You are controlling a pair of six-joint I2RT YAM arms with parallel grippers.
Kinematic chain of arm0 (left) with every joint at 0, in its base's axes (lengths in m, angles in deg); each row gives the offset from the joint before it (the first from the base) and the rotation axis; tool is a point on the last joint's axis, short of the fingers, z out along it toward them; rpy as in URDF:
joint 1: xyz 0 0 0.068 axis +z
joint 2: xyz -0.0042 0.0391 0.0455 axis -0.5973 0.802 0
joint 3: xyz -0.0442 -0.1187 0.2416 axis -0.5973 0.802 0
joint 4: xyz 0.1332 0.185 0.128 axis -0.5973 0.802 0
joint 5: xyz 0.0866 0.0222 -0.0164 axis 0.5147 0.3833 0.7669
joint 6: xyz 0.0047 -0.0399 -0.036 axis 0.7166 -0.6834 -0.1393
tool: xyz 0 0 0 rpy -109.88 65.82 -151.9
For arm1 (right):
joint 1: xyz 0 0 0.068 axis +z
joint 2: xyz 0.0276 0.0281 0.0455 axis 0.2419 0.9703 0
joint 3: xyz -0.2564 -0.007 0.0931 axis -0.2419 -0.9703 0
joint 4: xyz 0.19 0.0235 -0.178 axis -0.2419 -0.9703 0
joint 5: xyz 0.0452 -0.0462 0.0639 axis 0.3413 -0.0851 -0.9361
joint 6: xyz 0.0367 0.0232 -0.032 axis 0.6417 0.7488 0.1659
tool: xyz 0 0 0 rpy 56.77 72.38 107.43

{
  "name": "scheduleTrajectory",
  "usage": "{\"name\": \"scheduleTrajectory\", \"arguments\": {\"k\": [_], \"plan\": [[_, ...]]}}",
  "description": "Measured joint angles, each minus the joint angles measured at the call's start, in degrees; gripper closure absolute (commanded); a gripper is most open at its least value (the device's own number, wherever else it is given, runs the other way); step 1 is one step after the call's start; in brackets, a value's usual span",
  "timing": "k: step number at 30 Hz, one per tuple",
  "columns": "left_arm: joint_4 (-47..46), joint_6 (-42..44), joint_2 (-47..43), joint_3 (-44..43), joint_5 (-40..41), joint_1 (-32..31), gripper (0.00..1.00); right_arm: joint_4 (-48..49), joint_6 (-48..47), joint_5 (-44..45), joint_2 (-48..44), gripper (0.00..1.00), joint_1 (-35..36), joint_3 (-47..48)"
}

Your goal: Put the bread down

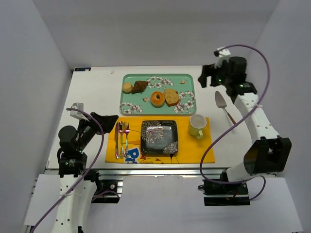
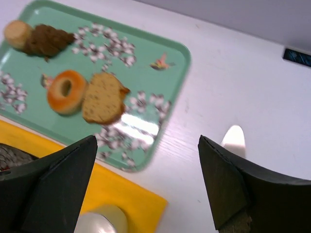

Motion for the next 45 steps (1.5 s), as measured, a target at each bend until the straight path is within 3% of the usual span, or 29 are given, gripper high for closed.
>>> {"name": "scheduleTrajectory", "arguments": {"k": [1, 3, 4, 5, 7, 9, 12, 15, 35, 45], "plan": [[-0.33, -0.09, 0.13, 0.15, -0.13, 0.00, 0.23, 0.02, -0.90, -2.12, -1.27, 0.13, -3.10, -1.97], [-0.98, -0.26, 0.28, 0.48, -0.26, 0.00, 0.23, -0.07, -4.17, -7.26, -3.06, 0.36, -9.51, -5.62], [-1.40, -0.37, 0.42, 0.66, -0.39, 0.00, 0.23, -0.15, -5.46, -9.18, -3.43, 0.64, -12.13, -6.69], [-1.79, -0.50, 0.57, 0.74, -0.50, 0.00, 0.23, -0.87, -7.41, -10.67, -3.63, 0.76, -14.64, -7.43], [-3.06, -0.79, 1.07, 1.05, -0.81, 0.00, 0.23, -3.56, -11.43, -12.83, -3.34, 0.83, -19.10, -7.50], [-4.07, -0.96, 1.53, 1.46, -1.20, 0.00, 0.23, -5.62, -15.21, -14.80, -3.08, 0.78, -21.75, -7.50], [-4.94, -1.31, 2.12, 1.77, -1.53, 0.00, 0.23, -6.16, -19.32, -16.72, -2.97, 0.49, -24.35, -9.33], [-6.14, -1.38, 2.01, 2.38, -1.66, 0.00, 0.23, -5.86, -23.06, -16.39, -2.97, 0.40, -25.88, -13.44], [-7.43, -2.34, -0.50, 6.19, -2.12, 0.00, 0.23, -3.06, -31.47, -9.99, 12.76, 0.42, -26.58, -17.70], [-7.23, -2.38, -0.09, 6.97, -2.10, 0.00, 0.23, -0.31, -32.50, -8.26, 14.69, 0.47, -26.58, -21.22]]}}
